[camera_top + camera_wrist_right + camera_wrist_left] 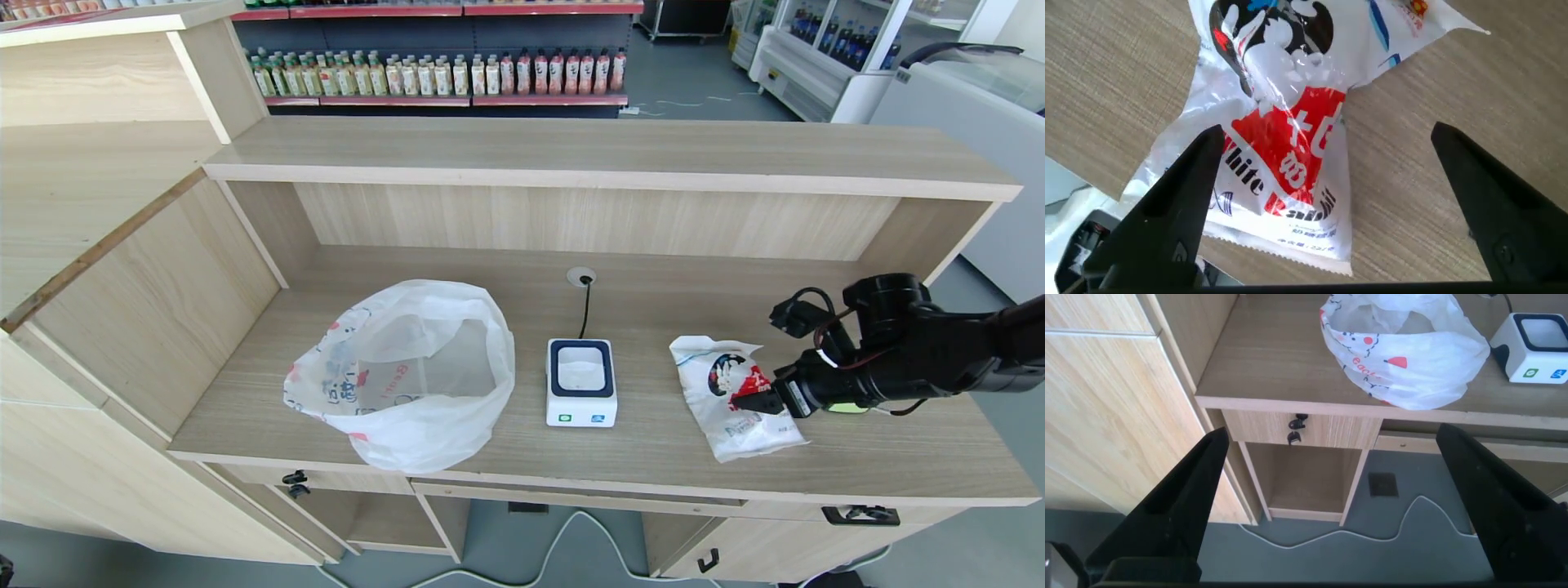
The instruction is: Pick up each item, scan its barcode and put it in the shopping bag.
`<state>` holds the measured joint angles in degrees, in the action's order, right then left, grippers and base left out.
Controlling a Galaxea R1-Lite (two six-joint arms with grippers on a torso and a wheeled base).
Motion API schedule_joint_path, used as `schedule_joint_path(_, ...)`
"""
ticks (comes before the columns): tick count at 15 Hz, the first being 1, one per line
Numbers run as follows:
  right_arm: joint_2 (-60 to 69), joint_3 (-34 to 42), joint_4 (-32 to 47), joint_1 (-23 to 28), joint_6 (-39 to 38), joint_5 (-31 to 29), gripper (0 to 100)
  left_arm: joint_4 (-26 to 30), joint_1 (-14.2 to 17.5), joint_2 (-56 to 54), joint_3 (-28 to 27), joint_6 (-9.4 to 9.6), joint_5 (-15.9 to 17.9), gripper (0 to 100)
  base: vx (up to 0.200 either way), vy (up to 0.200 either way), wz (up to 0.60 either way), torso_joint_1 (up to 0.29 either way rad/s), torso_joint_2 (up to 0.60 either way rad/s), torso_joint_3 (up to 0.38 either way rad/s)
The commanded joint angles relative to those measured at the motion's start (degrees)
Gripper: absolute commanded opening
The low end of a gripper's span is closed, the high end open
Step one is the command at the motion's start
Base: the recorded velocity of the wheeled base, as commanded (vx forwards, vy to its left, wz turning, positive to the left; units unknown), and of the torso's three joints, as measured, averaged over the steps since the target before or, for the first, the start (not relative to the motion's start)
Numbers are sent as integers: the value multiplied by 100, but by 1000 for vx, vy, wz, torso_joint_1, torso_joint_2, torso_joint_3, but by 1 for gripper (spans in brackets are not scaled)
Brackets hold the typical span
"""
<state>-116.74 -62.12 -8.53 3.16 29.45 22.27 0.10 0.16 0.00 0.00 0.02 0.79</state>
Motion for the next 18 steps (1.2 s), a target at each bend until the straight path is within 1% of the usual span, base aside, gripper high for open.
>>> schedule_joint_path(1, -429, -239, -17, -61, -238, 348, 100, -1, 2, 0, 0, 6, 0, 100, 0, 0, 0, 0, 0, 0)
schedule_joint_path(4, -482, -212, 1, -114, -432, 840, 100, -1, 2, 0, 0, 6, 0, 100, 0, 0, 0, 0, 0, 0)
schedule_joint_path(10, -684, -212, 10, -175, -361, 875, 100, -1, 2, 0, 0, -2, 0, 100, 0, 0, 0, 0, 0, 0)
schedule_joint_path(11, -701, -212, 10, -175, -344, 875, 0, -1, 2, 0, 0, -2, 0, 100, 0, 0, 0, 0, 0, 0)
schedule_joint_path(18, -587, -63, 10, -219, -256, 875, 0, -1, 2, 0, 0, 6, 0, 100, 0, 0, 0, 0, 0, 0)
